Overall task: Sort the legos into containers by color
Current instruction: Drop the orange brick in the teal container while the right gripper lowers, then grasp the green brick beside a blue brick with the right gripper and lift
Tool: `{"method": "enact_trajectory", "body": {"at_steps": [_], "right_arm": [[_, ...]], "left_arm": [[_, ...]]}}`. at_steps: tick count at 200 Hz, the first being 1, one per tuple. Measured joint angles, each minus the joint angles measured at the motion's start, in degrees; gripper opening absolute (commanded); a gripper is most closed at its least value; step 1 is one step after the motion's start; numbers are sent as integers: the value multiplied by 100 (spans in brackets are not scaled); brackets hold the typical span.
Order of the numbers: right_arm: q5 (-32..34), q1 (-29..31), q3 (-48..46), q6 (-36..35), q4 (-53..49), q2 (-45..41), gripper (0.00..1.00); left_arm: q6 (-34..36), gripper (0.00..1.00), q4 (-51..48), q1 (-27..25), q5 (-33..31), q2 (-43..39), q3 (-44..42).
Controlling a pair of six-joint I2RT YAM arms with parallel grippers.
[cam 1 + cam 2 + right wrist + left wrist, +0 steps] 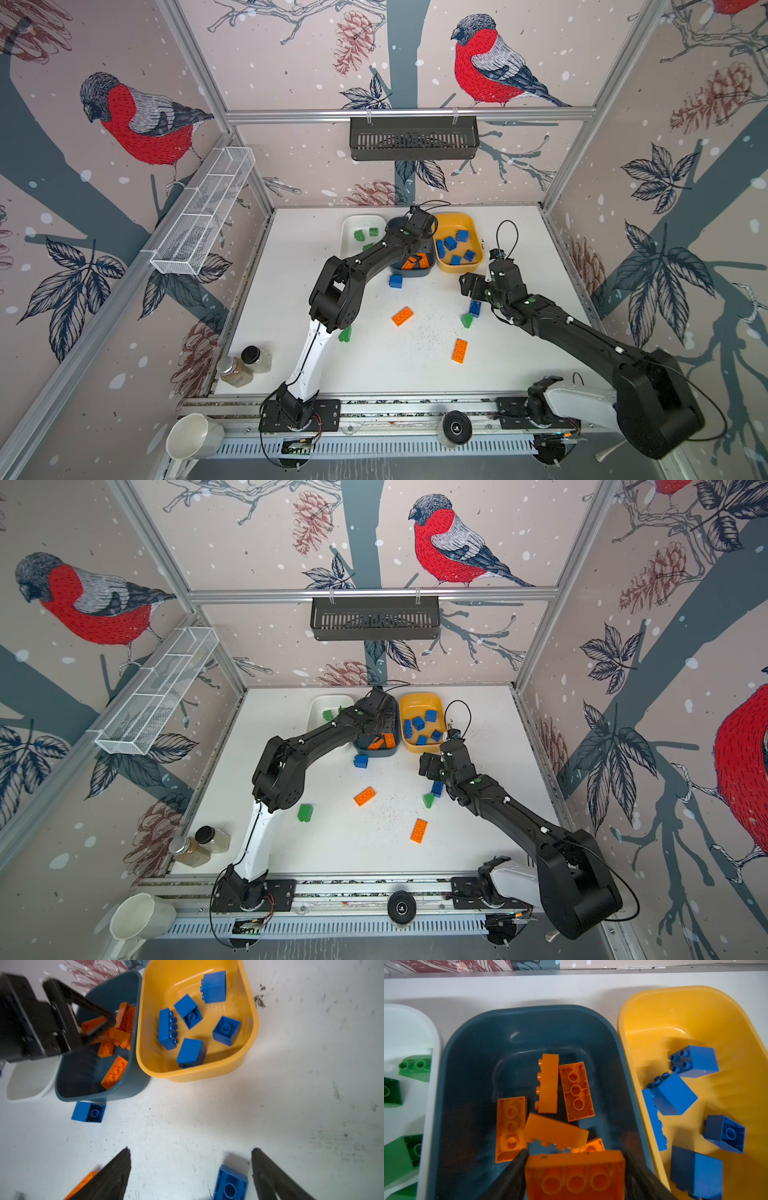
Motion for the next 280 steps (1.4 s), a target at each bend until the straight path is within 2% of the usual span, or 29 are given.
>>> {"method": "enact_trajectory", "body": {"at_steps": [14,38,77,116,156,224,280], "right_arm": [[-63,138,9,59,-192,83,74],[-61,472,31,146,-529,140,63],[297,903,-96,446,-1003,229,62],[227,1169,-393,555,-1213,61,59],[369,1213,-330,601,-1233,343,51],[763,1266,-81,693,-1202,968,45],[964,1390,83,584,-1161,1335,33]], "left_arm": [[4,94,7,0,13,-11,85],[9,97,-28,0,70,-74,72],[4,97,-24,0,251,-516,-341],[-4,97,87,0,376,-927,-872],[-114,97,118,0,407,-1113,-1187],[-175,97,173,20,463,-1268,-1469],[-286,97,199,31,442,-1419,-1615]]}}
